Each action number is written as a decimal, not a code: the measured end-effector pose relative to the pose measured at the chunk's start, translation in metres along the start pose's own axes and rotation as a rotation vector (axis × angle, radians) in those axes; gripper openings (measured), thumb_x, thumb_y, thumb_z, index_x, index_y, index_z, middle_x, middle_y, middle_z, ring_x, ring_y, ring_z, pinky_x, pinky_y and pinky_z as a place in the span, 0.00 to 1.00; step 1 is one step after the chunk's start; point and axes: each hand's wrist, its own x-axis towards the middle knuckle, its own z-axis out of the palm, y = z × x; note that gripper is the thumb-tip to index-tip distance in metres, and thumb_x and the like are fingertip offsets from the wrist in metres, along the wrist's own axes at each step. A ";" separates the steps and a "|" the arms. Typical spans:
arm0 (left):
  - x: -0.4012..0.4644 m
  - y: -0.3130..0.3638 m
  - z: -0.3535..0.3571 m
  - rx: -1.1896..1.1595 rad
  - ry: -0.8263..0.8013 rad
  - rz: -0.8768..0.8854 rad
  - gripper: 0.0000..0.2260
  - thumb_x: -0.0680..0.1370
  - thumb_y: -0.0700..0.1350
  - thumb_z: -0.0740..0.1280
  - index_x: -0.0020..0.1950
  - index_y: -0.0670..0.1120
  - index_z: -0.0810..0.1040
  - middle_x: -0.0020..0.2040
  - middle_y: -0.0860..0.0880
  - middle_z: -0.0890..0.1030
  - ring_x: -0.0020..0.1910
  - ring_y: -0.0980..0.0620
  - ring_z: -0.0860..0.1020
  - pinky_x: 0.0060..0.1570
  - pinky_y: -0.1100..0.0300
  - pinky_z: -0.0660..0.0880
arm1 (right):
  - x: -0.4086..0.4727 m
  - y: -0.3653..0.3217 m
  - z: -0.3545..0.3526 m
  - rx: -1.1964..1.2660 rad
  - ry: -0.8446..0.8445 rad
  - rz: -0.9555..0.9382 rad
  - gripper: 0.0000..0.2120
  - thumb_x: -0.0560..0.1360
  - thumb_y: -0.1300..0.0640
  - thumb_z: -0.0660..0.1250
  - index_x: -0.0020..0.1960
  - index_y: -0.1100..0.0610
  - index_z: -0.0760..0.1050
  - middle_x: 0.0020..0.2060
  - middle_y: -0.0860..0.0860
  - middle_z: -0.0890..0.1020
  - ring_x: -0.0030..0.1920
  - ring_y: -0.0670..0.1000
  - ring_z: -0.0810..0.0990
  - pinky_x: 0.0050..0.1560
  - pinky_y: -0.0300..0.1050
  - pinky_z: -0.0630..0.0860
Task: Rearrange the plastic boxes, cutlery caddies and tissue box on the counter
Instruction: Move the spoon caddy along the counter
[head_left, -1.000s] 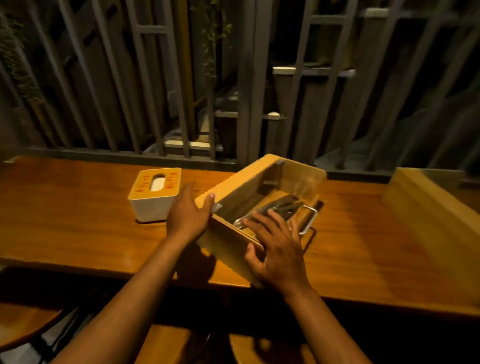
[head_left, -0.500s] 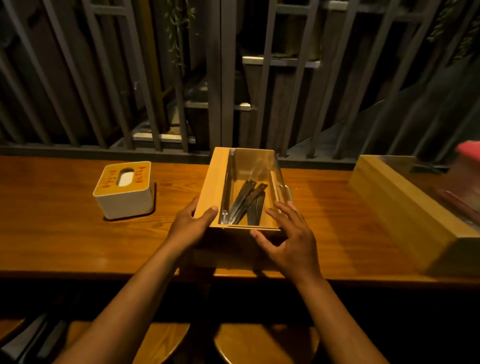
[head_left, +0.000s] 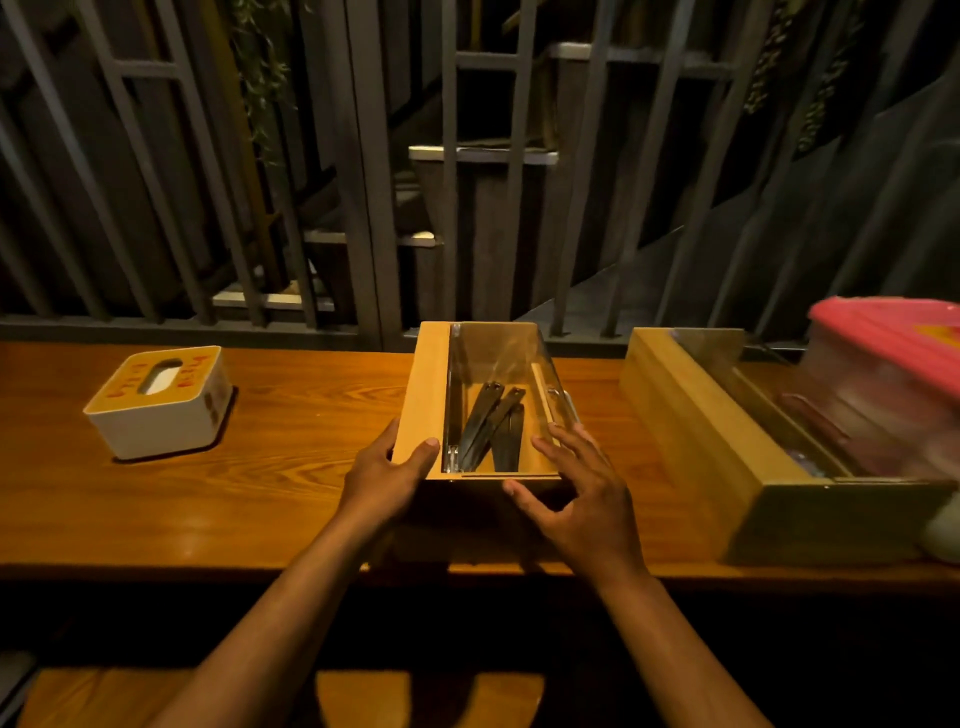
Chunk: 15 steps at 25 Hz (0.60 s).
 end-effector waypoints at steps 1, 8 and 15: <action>-0.002 0.003 0.010 0.005 0.005 -0.011 0.29 0.76 0.56 0.68 0.75 0.56 0.64 0.70 0.47 0.73 0.65 0.42 0.72 0.61 0.40 0.74 | 0.000 0.009 -0.007 -0.003 0.004 -0.005 0.30 0.68 0.33 0.65 0.65 0.46 0.74 0.68 0.45 0.73 0.73 0.47 0.63 0.69 0.46 0.65; -0.023 0.019 0.066 0.008 0.022 -0.033 0.30 0.75 0.58 0.68 0.75 0.56 0.63 0.70 0.47 0.72 0.65 0.42 0.72 0.60 0.40 0.75 | -0.001 0.055 -0.046 -0.007 0.005 -0.039 0.29 0.68 0.33 0.65 0.65 0.47 0.75 0.68 0.47 0.74 0.73 0.49 0.64 0.69 0.44 0.60; -0.037 0.037 0.101 -0.016 0.015 -0.029 0.27 0.77 0.53 0.67 0.74 0.54 0.65 0.66 0.47 0.74 0.62 0.43 0.73 0.59 0.43 0.76 | 0.000 0.084 -0.067 0.017 0.016 -0.035 0.31 0.68 0.31 0.63 0.64 0.48 0.75 0.67 0.48 0.75 0.72 0.50 0.65 0.68 0.46 0.64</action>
